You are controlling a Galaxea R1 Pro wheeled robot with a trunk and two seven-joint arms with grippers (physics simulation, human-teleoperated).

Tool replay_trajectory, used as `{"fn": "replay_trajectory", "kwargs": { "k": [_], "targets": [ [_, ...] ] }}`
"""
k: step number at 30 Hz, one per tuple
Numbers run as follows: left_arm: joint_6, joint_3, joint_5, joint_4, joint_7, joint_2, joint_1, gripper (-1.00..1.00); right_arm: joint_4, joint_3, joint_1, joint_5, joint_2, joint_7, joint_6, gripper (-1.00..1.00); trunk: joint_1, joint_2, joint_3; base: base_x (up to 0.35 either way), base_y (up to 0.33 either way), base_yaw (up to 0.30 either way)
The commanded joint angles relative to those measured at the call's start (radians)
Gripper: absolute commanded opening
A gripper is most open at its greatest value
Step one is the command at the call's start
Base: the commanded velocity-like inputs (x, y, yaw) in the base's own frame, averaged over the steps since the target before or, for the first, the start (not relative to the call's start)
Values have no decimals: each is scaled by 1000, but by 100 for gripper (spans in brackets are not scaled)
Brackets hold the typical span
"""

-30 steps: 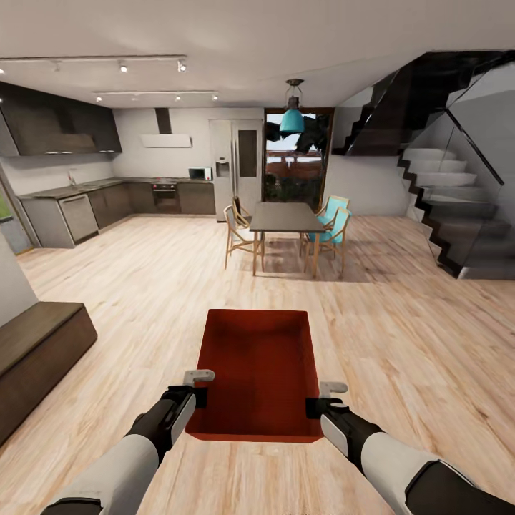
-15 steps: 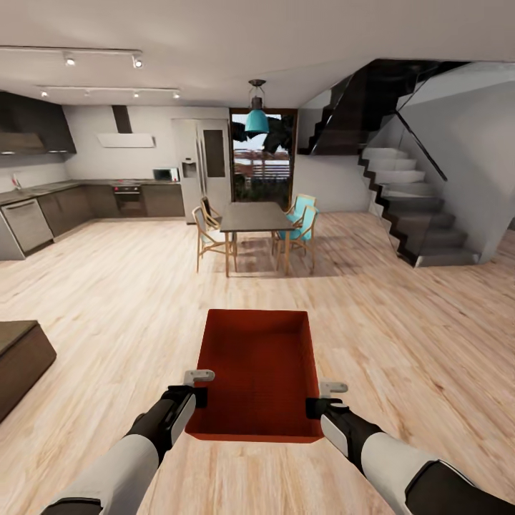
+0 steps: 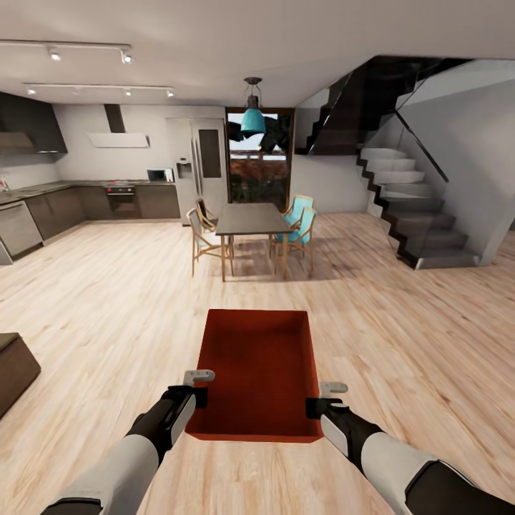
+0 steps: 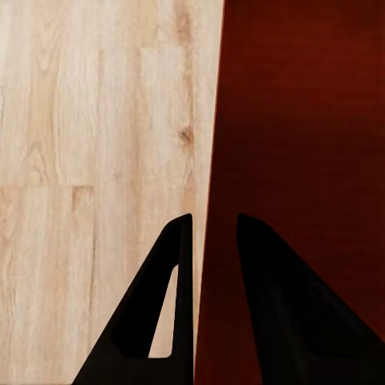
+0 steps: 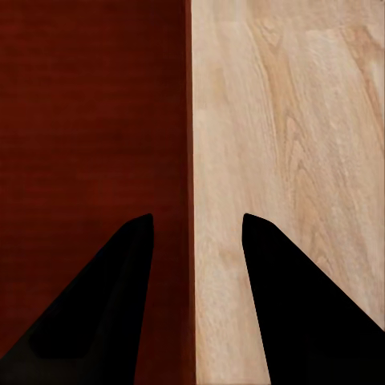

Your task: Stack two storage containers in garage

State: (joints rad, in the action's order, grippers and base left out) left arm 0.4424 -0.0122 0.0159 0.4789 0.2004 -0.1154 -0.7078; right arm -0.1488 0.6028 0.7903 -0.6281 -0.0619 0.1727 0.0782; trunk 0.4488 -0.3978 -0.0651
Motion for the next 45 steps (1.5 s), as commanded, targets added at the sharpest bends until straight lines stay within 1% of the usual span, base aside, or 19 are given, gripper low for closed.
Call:
{"fn": "replay_trajectory", "kwargs": {
  "k": [1,10,30,45],
  "targets": [
    [9,-9,-11,0,8,5,-1,-100,-8,34,1,4,1,4,6,-100,1,-2,-2,321,0,0],
    [9,-9,-11,0,8,5,-1,-100,-8,34,0,4,1,5,7,-100,1,-2,-2,321,0,-23],
    [9,-9,-11,0,8,5,-1,-100,-8,34,0,4,0,5,8,-100,1,-2,-2,321,0,-228],
    [9,-9,-11,0,8,5,-1,-100,-8,34,0,4,1,5,8,-100,1,-2,-2,321,0,-7]
  ]
}}
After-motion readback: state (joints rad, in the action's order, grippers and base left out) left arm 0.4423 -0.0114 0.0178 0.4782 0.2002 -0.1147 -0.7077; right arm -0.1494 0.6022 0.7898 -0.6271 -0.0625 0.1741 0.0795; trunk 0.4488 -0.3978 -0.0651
